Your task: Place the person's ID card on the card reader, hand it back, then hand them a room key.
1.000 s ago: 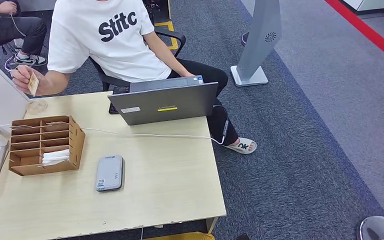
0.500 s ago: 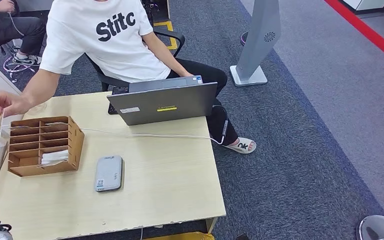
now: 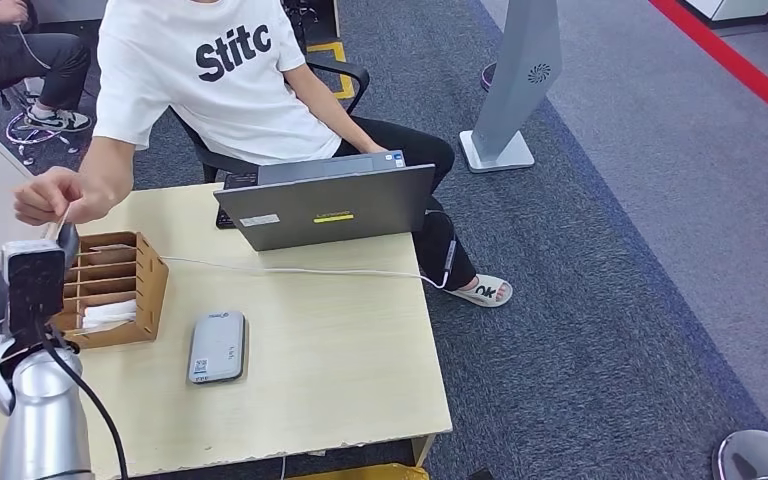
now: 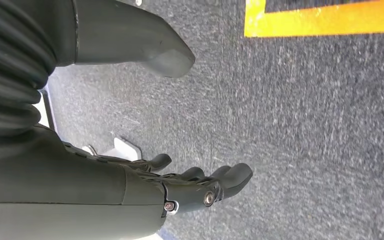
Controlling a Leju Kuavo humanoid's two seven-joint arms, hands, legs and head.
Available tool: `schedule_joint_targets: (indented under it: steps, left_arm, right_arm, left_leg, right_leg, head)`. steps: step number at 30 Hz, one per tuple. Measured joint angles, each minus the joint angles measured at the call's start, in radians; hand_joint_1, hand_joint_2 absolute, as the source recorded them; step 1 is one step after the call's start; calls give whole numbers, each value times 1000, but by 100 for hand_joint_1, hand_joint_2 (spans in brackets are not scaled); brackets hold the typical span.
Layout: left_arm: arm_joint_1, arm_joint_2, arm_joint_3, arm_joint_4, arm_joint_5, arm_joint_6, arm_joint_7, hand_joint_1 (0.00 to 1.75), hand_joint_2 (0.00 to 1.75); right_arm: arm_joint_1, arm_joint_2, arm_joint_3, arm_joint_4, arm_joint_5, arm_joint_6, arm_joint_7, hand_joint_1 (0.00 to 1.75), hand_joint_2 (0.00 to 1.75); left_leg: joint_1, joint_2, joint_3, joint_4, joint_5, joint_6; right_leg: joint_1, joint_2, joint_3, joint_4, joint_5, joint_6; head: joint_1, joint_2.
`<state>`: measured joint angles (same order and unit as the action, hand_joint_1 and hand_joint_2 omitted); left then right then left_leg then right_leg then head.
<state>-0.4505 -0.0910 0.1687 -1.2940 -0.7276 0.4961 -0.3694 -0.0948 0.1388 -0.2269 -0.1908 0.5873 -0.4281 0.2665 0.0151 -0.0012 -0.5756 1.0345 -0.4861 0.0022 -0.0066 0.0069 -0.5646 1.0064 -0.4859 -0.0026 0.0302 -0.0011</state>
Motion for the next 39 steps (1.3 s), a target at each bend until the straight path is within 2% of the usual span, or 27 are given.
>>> schedule_joint_targets:
  steps: [3, 4, 7, 8, 15, 32, 35, 39]
  left_arm:
    - [-71, -1, -37, 75, -39, -13, 34, 0, 175]
    - [-92, -2, -49, 97, -51, -17, 45, 17, 175]
    - [-143, -3, -80, 151, -84, -29, 76, 148, 175]
    - [-153, -3, -87, 163, -91, -35, 83, 175, 175]
    - [-190, -14, -133, 219, -86, -107, 99, 175, 175]
    - [-190, -15, -151, 243, -59, -138, 96, 175, 175]
    - [-178, -16, -160, 237, -65, -141, 85, 175, 175]
    - [-127, -23, -196, 186, -83, -150, 68, 175, 175]
  right_arm:
    - [-2, 3, -8, 1, 1, 16, 1, 0, 175]
    - [-3, 4, -10, 1, 2, 22, 2, 0, 175]
    - [-4, 5, -14, 3, 3, 36, 3, 0, 175]
    - [-4, 5, -15, 3, 4, 39, 3, 0, 175]
    - [-5, 7, -31, 5, 8, 49, 2, 0, 175]
    - [-5, 7, -41, 6, 9, 49, -6, 0, 175]
    - [-5, 7, -44, 6, 7, 45, -16, 0, 175]
    - [-5, 7, -56, 6, 2, 43, -24, 0, 175]
  left_leg:
    - [0, 0, 0, 0, 0, 0]
    - [0, 0, 0, 0, 0, 0]
    - [0, 0, 0, 0, 0, 0]
    - [0, 0, 0, 0, 0, 0]
    - [0, 0, -1, 0, 0, 0]
    - [0, 0, -1, 0, 0, 0]
    - [0, 0, -1, 0, 0, 0]
    - [0, 0, -1, 0, 0, 0]
  right_leg:
    - [0, 0, 0, 0, 0, 0]
    - [0, 0, 0, 0, 0, 0]
    - [0, 0, 0, 0, 1, 1]
    - [0, 0, 0, 0, 1, 1]
    - [0, 0, 0, 0, 0, 1]
    - [0, 0, 0, 0, 0, 1]
    - [0, 0, 0, 0, 0, 1]
    - [0, 0, 0, 0, 0, 1]
  head:
    - [0, 0]
    - [0, 0]
    - [0, 0]
    - [0, 0]
    - [0, 0]
    - [0, 0]
    - [0, 0]
    - [0, 0]
